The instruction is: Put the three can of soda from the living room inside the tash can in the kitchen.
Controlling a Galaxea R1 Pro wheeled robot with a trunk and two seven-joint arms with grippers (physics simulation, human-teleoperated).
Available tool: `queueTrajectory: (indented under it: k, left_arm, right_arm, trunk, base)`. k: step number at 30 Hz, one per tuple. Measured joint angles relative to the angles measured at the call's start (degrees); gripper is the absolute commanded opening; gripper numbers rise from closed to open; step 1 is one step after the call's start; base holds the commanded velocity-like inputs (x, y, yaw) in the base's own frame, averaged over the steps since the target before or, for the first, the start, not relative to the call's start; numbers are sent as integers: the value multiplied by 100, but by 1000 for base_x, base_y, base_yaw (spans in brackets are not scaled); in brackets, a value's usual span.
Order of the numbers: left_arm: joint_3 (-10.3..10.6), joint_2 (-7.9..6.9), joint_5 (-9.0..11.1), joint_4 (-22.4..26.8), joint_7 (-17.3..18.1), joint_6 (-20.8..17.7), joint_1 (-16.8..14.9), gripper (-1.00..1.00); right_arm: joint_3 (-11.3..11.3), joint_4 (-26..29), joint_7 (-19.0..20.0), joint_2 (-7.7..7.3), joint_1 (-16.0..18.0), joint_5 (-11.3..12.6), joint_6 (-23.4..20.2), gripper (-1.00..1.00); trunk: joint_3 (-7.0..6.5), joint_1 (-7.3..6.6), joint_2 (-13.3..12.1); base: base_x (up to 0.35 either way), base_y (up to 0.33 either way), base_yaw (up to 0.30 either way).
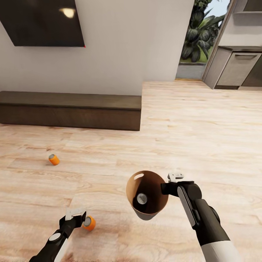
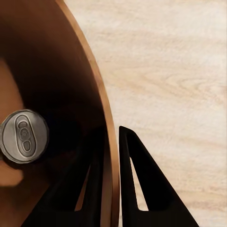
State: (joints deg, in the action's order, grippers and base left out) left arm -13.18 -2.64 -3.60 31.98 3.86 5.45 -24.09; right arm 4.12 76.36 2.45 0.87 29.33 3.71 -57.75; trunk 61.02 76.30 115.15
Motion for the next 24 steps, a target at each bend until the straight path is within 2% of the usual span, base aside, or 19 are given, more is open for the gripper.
queueTrajectory:
  k: [3, 8, 24]
  left_arm:
    - [0, 0, 0, 1, 0, 0, -2, 100]
    - [0, 0, 0, 1, 0, 0, 0, 100]
    - [0, 0, 0, 1, 0, 0, -1, 100]
  right_arm:
    - [-1, 0, -3, 0, 1, -52, 0, -100]
    - [0, 1, 1, 0, 1, 4, 0, -100]
    - [-1, 1, -1, 0, 1, -21, 0, -100]
  trunk:
    - [46, 22, 42]
    - [93, 22, 42]
    - [242, 22, 42]
  base:
    - [0, 0, 0]
    - [0, 0, 0]
    - [0, 0, 0]
